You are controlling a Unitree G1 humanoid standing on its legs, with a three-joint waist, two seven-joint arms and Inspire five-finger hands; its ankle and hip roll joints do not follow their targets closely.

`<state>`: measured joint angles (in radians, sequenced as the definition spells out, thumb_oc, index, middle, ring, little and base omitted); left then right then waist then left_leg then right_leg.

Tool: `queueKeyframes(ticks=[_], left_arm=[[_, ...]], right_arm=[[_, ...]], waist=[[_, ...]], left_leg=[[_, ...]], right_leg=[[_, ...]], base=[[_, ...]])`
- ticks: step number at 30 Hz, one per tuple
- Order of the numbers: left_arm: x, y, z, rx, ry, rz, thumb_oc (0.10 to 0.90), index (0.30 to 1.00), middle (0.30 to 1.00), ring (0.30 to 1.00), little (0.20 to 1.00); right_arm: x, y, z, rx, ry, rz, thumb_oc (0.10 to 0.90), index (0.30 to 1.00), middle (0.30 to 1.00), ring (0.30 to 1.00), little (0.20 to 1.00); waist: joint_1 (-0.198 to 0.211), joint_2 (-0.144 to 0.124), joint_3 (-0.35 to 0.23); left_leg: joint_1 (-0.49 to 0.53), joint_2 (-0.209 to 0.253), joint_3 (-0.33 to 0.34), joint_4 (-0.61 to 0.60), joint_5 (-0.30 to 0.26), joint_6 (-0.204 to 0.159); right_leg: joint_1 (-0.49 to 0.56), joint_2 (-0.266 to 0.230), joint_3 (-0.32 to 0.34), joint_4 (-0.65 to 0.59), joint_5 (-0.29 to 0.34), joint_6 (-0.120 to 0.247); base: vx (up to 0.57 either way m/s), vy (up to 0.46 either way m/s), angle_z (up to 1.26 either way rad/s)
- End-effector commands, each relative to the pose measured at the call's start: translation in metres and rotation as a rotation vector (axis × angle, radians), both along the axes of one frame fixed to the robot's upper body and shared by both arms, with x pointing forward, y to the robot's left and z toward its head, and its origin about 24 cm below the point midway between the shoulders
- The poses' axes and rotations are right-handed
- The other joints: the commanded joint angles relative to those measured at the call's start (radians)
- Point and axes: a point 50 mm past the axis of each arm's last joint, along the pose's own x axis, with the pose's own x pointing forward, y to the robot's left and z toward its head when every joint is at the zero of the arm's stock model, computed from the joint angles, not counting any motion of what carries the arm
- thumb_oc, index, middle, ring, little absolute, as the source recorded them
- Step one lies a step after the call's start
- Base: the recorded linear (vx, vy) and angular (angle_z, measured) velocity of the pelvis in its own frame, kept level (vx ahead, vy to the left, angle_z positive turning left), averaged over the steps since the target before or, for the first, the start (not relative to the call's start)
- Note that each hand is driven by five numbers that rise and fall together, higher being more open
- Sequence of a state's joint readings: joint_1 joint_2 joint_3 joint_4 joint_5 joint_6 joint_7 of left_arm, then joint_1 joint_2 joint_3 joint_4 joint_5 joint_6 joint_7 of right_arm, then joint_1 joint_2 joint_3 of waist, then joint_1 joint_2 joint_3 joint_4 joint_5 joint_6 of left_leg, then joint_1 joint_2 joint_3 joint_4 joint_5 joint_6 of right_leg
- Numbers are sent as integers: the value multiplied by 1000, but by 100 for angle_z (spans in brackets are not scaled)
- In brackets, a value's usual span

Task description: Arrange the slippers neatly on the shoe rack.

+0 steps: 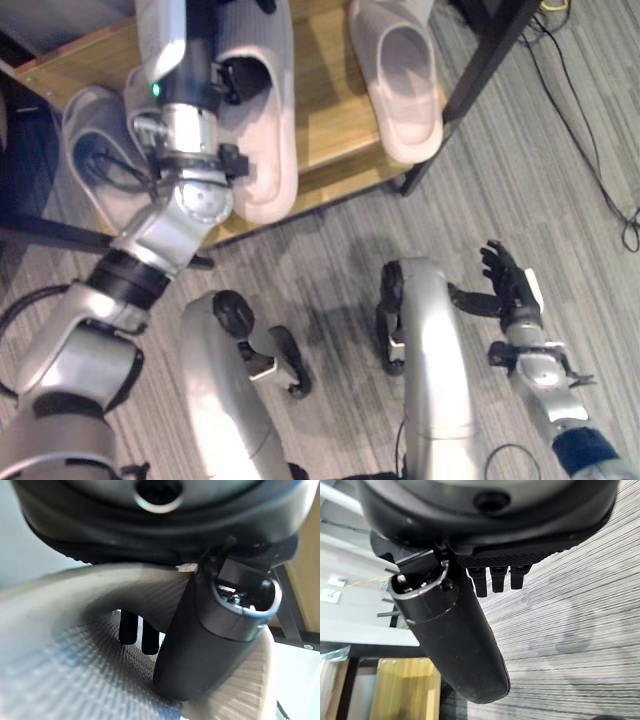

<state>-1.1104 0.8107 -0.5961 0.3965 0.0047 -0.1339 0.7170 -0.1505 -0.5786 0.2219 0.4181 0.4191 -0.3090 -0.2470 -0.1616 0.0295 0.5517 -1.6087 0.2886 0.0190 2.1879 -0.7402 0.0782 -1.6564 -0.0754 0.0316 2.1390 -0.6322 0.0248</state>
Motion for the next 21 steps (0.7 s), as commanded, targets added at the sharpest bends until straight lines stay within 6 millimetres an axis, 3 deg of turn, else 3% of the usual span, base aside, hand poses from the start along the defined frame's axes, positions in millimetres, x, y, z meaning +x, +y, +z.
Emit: queueKeyframes(ticks=[1,10,21], left_arm=[[-21,-3,70,-8,-237,-26,400,300,300,300,300],[-2,-4,68,-66,-128,-10,400,300,300,300,300],[13,6,76,-87,-47,64,400,300,300,300,300]], right_arm=[[5,1,51,15,-231,69,800,900,900,900,900],[2,6,45,10,-192,119,800,900,900,900,900],[3,9,43,2,-181,138,800,900,900,900,900]], waist=[[-21,5,-32],[-53,20,-32],[-59,-8,-32]], left_leg=[[39,-63,-149,-29,-17,-34],[39,-66,-140,-23,-10,-41],[39,-74,-144,-2,-10,-54]], right_leg=[[86,-84,38,38,-163,59],[86,-95,59,61,-170,57],[86,-112,71,82,-168,42]], base=[[59,49,-14],[14,9,-4],[-1,0,0]])
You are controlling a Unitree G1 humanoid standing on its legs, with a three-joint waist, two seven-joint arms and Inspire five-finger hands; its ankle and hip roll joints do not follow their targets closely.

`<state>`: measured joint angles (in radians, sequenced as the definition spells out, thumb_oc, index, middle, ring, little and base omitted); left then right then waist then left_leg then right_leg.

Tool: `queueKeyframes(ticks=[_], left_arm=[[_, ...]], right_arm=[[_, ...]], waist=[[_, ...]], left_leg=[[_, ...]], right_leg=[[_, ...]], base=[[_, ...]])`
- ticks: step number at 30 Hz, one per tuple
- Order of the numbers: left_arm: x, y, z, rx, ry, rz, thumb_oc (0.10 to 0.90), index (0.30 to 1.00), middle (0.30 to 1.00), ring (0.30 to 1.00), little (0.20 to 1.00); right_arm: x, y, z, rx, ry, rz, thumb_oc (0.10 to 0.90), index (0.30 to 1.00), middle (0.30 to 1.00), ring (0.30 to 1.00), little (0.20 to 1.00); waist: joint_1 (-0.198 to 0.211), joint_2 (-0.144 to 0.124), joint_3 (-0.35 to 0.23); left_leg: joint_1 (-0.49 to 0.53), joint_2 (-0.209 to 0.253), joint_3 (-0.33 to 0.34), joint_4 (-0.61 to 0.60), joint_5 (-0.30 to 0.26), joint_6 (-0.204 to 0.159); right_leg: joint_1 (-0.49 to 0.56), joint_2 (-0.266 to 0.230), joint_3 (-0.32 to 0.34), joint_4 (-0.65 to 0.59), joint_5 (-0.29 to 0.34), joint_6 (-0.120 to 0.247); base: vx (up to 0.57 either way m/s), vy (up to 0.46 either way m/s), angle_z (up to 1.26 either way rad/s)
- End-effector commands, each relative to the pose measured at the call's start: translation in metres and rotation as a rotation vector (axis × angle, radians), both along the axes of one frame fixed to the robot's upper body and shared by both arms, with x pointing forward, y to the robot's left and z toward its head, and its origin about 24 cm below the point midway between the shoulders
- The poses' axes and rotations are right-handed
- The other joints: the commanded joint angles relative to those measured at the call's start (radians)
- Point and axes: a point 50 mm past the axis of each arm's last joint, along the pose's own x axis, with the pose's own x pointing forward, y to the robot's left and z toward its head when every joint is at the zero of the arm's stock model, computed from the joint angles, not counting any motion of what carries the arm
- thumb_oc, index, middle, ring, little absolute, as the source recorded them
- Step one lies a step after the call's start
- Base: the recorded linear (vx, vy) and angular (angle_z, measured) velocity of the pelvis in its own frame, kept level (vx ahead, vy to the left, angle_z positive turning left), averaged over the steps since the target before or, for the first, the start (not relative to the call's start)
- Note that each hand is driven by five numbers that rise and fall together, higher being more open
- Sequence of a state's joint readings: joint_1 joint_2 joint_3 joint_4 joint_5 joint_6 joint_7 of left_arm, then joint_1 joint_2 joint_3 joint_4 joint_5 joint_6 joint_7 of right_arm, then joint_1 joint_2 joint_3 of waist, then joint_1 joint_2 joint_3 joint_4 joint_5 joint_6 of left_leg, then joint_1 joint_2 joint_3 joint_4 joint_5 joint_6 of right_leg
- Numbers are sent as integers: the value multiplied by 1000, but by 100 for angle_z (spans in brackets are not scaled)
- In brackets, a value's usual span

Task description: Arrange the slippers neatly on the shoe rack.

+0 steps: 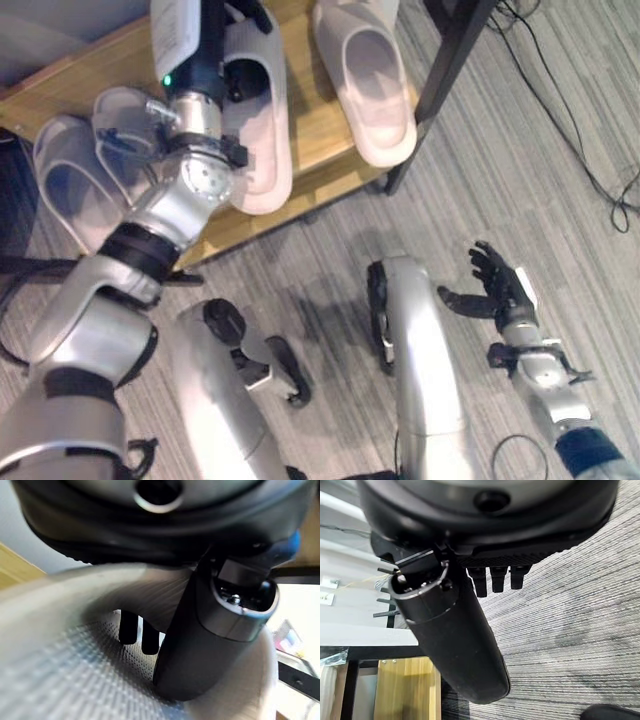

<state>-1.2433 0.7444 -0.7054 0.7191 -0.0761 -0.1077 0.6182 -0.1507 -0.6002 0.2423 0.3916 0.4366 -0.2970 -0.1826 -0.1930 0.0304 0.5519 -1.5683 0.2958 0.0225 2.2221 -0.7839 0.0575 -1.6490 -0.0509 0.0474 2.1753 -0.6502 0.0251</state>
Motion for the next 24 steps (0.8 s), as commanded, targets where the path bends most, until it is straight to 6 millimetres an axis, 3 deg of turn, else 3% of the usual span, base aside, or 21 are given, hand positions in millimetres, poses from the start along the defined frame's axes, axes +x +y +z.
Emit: queueKeyframes(ticks=[1,2,3,14,24], left_arm=[[-21,-9,88,-76,-266,-47,400,300,300,300,300],[-21,-8,89,-69,-264,-38,489,434,434,434,434],[-19,-8,91,-71,-255,-32,800,900,900,900,900],[-19,-28,95,-64,-254,-103,800,900,900,900,900],[-18,-25,84,-85,-222,-136,800,900,900,900,900]], right_arm=[[2,5,40,8,-192,60,800,900,900,900,900],[2,5,40,10,-193,62,800,900,900,900,900],[3,5,42,3,-198,63,800,900,900,900,900],[6,12,43,-7,-199,74,800,900,900,900,900],[3,8,44,-38,-196,71,800,900,900,900,900]], waist=[[-27,-12,-32],[-27,-17,-32],[-28,-21,-32],[-15,-47,-32],[-7,-49,-32]], left_leg=[[-2,-81,-147,-35,34,-35],[-2,-83,-147,-32,34,-36],[-2,-84,-144,-30,33,-38],[-2,-97,-126,-26,26,-41],[-2,-105,-119,-17,24,-43]], right_leg=[[79,-138,56,46,-149,41],[79,-138,59,49,-148,40],[79,-140,59,49,-147,38],[79,-141,84,60,-143,37],[79,-141,90,72,-147,33]], base=[[0,0,0],[0,0,0],[0,0,0],[-8,-1,1],[0,0,0]])
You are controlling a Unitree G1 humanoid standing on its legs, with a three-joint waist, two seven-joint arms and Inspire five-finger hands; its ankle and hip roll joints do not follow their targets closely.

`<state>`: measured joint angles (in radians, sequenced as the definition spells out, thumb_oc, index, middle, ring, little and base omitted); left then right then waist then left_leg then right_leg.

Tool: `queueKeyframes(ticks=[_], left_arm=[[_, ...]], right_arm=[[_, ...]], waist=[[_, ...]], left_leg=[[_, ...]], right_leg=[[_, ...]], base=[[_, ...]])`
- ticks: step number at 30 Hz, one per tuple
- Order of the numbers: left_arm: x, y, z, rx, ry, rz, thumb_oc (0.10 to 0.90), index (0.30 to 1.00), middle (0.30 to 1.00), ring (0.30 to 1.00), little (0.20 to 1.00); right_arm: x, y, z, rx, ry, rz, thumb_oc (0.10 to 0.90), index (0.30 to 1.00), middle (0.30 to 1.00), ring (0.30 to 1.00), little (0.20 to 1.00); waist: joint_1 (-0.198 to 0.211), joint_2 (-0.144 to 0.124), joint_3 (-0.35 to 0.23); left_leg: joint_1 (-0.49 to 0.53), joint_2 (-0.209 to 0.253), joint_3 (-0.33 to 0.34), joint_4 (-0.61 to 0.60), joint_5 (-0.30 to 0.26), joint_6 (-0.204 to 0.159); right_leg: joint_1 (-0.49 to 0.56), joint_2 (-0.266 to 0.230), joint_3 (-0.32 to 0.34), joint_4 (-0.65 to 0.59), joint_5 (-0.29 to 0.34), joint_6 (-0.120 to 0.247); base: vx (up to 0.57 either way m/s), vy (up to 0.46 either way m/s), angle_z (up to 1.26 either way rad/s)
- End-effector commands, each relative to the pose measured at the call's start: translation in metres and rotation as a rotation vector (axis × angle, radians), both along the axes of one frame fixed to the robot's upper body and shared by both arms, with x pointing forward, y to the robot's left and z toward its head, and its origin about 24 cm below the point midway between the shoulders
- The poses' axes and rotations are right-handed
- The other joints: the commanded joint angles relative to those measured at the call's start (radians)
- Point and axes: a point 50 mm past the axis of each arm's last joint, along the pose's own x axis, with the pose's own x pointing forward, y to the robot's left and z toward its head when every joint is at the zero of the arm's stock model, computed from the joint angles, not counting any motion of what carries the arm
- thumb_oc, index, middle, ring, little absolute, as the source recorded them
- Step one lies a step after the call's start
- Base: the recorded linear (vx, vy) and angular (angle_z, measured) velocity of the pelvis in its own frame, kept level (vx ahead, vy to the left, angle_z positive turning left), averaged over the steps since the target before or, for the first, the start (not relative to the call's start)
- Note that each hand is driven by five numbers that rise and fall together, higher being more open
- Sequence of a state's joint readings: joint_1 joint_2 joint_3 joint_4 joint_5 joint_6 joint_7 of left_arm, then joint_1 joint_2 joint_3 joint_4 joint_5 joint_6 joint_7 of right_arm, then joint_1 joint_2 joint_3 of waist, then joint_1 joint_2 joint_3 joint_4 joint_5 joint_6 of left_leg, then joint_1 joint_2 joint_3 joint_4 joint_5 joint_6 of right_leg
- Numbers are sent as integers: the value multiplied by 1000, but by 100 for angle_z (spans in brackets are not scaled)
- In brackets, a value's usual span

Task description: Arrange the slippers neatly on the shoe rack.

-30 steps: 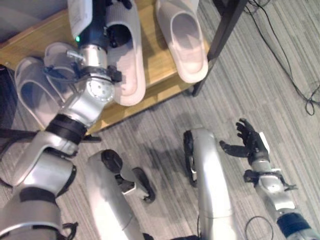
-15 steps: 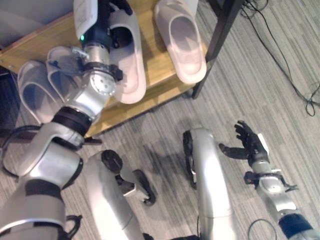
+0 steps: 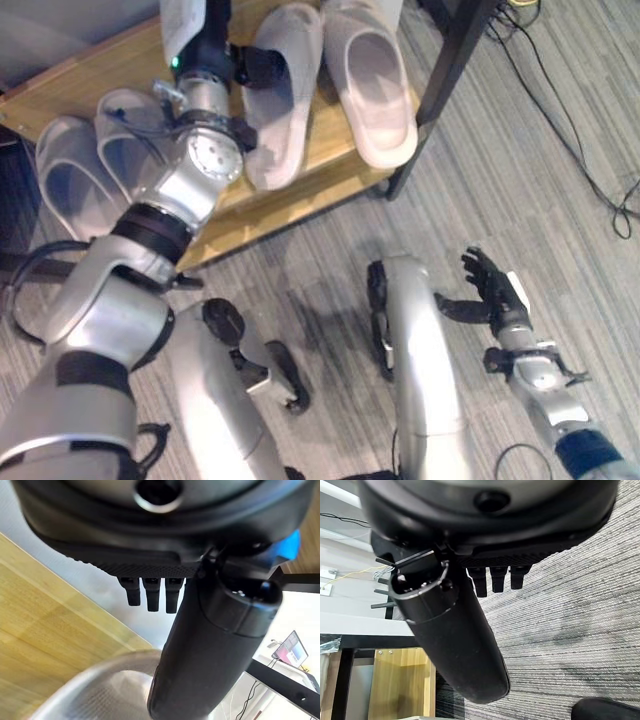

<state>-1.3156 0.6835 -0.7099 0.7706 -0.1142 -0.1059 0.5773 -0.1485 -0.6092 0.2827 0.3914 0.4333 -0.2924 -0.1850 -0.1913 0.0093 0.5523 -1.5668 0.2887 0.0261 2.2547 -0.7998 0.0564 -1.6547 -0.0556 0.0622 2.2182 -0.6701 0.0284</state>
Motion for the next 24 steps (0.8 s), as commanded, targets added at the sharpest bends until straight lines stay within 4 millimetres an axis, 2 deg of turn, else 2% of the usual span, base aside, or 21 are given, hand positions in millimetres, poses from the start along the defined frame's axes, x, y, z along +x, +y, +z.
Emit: queueKeyframes(ticks=[1,10,15,20,24], left_arm=[[-21,-11,65,-49,-208,-88,800,900,900,900,900],[-15,-18,42,-23,-152,-101,800,900,900,900,900],[-17,-19,34,-84,-119,-206,800,900,900,900,900],[-34,-16,25,-247,-162,-378,800,900,900,900,900],[-44,-19,20,-262,-190,-431,800,900,900,900,900]], right_arm=[[10,7,42,-59,-192,42,800,900,900,900,900],[11,14,32,-87,-166,39,800,900,900,900,900],[10,14,28,-94,-150,38,800,900,900,900,900],[7,14,20,-111,-116,31,800,900,900,900,900],[5,17,16,-119,-103,39,800,900,900,900,900]], waist=[[1,-18,-32],[3,-9,-32],[8,-11,-32],[25,-5,-32],[33,-6,-32]], left_leg=[[-3,-99,-120,-49,37,-42],[-3,-104,-116,-40,30,-45],[-3,-109,-110,-40,27,-47],[-3,-116,-105,-39,22,-52],[-3,-118,-95,-42,20,-58]], right_leg=[[85,-138,73,32,-130,27],[85,-142,77,43,-145,23],[85,-146,81,47,-148,22],[85,-155,84,52,-155,14],[85,-159,88,58,-153,12]], base=[[0,0,0],[2,10,2],[2,2,2],[1,-4,3],[-9,-21,9]])
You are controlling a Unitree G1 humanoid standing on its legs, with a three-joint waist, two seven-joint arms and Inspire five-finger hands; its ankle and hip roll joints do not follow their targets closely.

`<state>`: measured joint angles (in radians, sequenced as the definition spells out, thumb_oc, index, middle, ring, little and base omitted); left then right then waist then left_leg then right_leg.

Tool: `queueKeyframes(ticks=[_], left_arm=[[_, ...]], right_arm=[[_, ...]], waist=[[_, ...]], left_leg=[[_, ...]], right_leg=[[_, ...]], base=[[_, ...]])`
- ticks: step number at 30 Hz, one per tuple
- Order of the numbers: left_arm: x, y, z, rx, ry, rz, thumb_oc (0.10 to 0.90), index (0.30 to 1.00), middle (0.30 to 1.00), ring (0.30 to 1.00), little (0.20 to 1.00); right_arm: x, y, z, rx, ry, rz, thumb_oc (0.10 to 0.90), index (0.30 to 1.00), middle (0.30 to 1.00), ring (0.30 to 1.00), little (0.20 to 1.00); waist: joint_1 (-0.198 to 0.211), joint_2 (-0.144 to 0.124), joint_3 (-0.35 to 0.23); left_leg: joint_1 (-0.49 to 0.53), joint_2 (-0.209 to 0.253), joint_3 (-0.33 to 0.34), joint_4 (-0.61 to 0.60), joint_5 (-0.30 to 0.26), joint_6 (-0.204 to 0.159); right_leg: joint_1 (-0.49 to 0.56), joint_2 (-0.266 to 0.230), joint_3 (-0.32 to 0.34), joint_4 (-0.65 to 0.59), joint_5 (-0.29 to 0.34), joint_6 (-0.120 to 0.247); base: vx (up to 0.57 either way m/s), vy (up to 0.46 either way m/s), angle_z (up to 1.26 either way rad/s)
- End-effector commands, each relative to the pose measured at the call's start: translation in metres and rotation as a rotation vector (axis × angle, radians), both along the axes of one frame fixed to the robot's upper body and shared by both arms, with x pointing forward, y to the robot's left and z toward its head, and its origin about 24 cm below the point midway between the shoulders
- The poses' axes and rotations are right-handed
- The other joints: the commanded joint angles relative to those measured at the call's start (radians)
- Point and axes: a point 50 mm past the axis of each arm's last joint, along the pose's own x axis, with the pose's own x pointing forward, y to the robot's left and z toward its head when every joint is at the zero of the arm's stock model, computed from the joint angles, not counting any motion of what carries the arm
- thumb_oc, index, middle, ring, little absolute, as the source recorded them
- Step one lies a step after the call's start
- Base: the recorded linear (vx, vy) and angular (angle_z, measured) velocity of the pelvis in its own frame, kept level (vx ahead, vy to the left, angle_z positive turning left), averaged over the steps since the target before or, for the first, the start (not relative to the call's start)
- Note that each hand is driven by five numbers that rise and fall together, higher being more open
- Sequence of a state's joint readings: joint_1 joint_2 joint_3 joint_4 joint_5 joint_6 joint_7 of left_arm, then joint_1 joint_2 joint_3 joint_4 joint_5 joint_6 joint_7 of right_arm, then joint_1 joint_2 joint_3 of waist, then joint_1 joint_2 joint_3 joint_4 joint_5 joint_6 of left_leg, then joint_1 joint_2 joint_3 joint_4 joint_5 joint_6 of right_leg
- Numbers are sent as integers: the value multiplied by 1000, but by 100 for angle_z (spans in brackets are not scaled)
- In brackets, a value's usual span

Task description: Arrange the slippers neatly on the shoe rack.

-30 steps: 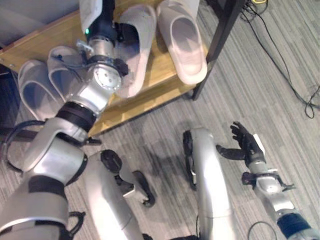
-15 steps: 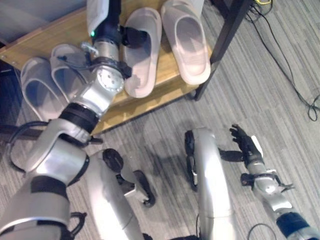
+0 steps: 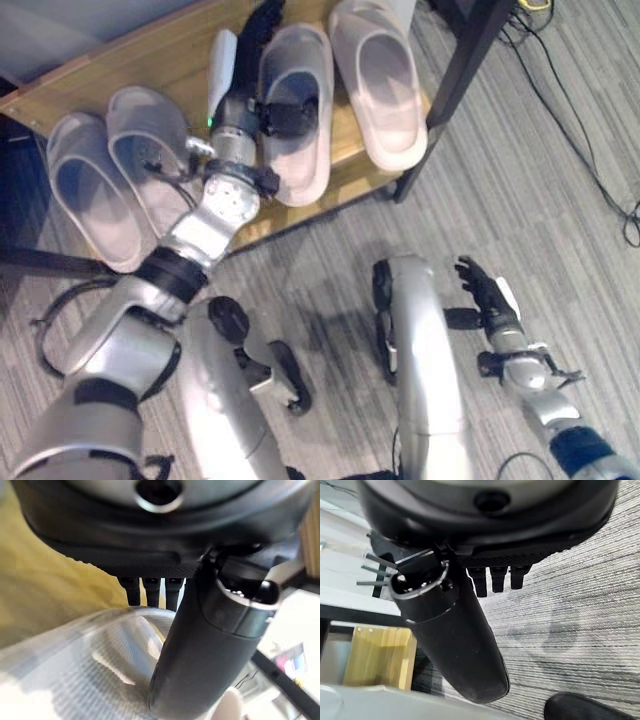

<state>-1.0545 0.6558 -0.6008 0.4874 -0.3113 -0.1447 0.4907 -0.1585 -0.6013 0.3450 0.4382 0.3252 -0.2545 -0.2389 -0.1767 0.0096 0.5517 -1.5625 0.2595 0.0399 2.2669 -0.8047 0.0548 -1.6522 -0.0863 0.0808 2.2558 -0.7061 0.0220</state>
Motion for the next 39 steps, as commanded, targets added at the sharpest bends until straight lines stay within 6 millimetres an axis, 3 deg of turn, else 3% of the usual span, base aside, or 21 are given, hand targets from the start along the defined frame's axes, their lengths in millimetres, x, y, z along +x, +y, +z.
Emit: queueKeyframes(ticks=[1,14,19,30,39], left_arm=[[-31,-1,72,-99,-342,-108,800,900,900,900,900],[-61,0,49,-174,-369,-251,800,900,900,900,900],[-76,8,23,-265,-305,-340,800,900,900,900,900],[-107,-2,1,-321,-230,-532,800,900,900,900,900],[-112,-5,-22,-300,-96,-577,800,900,900,900,900]], right_arm=[[8,11,34,7,-179,48,800,900,900,900,900],[9,10,36,-15,-174,55,800,900,900,900,900],[5,10,34,-67,-163,54,800,900,900,900,900],[0,8,31,-96,-145,43,800,900,900,900,900],[-2,10,29,-119,-137,52,800,900,900,900,900]], waist=[[22,-8,-32],[57,-10,-32],[80,4,-32],[96,25,-32],[105,34,-32]], left_leg=[[-8,-89,-107,-56,24,-58],[-8,-80,-80,-74,33,-76],[-8,-75,-77,-84,33,-81],[-8,-78,-74,-83,21,-82],[-8,-79,-73,-89,20,-82]], right_leg=[[82,-129,73,22,-117,18],[82,-159,83,36,-121,8],[82,-169,79,35,-125,4],[82,-179,70,38,-135,2],[82,-183,78,42,-134,1]], base=[[-18,-34,6],[-20,-32,11],[-8,-6,3],[3,-2,1],[2,-1,1]])
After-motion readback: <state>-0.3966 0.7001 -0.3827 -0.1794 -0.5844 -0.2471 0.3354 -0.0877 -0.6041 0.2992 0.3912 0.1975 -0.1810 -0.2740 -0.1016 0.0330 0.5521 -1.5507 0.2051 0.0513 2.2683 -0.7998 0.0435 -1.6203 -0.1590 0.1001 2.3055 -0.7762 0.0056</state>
